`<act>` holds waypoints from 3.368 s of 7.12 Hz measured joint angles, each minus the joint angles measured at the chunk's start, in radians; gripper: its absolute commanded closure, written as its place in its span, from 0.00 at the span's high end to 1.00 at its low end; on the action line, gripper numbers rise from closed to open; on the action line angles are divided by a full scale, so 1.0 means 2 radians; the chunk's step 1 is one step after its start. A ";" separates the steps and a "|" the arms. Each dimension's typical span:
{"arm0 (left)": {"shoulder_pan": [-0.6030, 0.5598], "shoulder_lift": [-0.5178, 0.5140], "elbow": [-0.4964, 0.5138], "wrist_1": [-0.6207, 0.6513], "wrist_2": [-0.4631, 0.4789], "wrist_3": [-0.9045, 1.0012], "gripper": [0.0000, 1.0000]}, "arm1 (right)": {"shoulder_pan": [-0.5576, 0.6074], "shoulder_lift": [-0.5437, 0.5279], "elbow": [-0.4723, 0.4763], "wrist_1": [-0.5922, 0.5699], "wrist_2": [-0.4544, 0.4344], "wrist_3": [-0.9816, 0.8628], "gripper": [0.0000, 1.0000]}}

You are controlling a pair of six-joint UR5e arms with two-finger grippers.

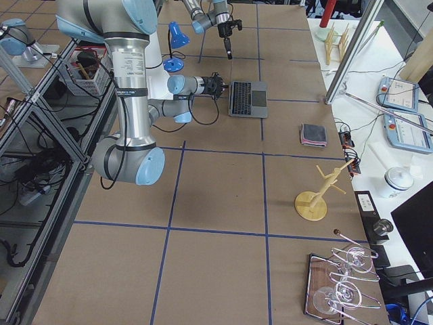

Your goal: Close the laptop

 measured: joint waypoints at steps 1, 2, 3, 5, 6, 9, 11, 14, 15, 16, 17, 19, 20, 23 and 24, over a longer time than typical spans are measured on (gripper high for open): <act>-0.004 -0.004 0.004 0.003 0.000 0.000 0.00 | 0.007 0.000 -0.002 -0.002 0.003 0.000 0.02; -0.008 -0.012 0.013 0.004 0.001 0.000 0.00 | 0.015 0.006 -0.006 -0.009 0.009 0.001 0.02; -0.012 -0.020 0.026 0.005 0.001 0.000 0.00 | 0.023 0.021 -0.016 -0.021 0.015 0.001 0.02; -0.021 -0.036 0.054 0.005 0.000 0.000 0.00 | 0.039 0.061 -0.046 -0.046 0.026 0.002 0.02; -0.023 -0.043 0.065 0.005 0.000 0.001 0.00 | 0.048 0.078 -0.063 -0.053 0.030 0.002 0.02; -0.030 -0.055 0.088 0.005 0.001 0.002 0.00 | 0.078 0.120 -0.122 -0.057 0.053 0.003 0.02; -0.036 -0.071 0.116 0.006 0.001 0.005 0.00 | 0.090 0.145 -0.161 -0.058 0.056 0.003 0.02; -0.040 -0.111 0.182 0.008 0.012 0.007 0.00 | 0.100 0.166 -0.214 -0.062 0.057 0.003 0.02; -0.038 -0.132 0.219 0.007 0.024 0.008 0.00 | 0.101 0.178 -0.233 -0.074 0.057 0.004 0.05; -0.037 -0.148 0.252 0.007 0.031 0.013 0.16 | 0.101 0.196 -0.247 -0.101 0.057 0.004 0.14; -0.036 -0.156 0.267 0.007 0.032 0.021 0.89 | 0.103 0.208 -0.253 -0.125 0.067 0.003 0.75; -0.041 -0.159 0.268 0.025 0.003 0.027 1.00 | 0.120 0.216 -0.233 -0.197 0.130 0.001 0.99; -0.044 -0.158 0.259 0.048 -0.021 0.028 1.00 | 0.128 0.217 -0.208 -0.257 0.157 -0.001 0.99; -0.073 -0.140 0.185 0.184 -0.101 0.049 0.99 | 0.157 0.213 -0.129 -0.424 0.255 -0.044 0.99; -0.082 -0.123 0.135 0.259 -0.117 0.085 0.99 | 0.169 0.210 -0.102 -0.479 0.278 -0.081 0.99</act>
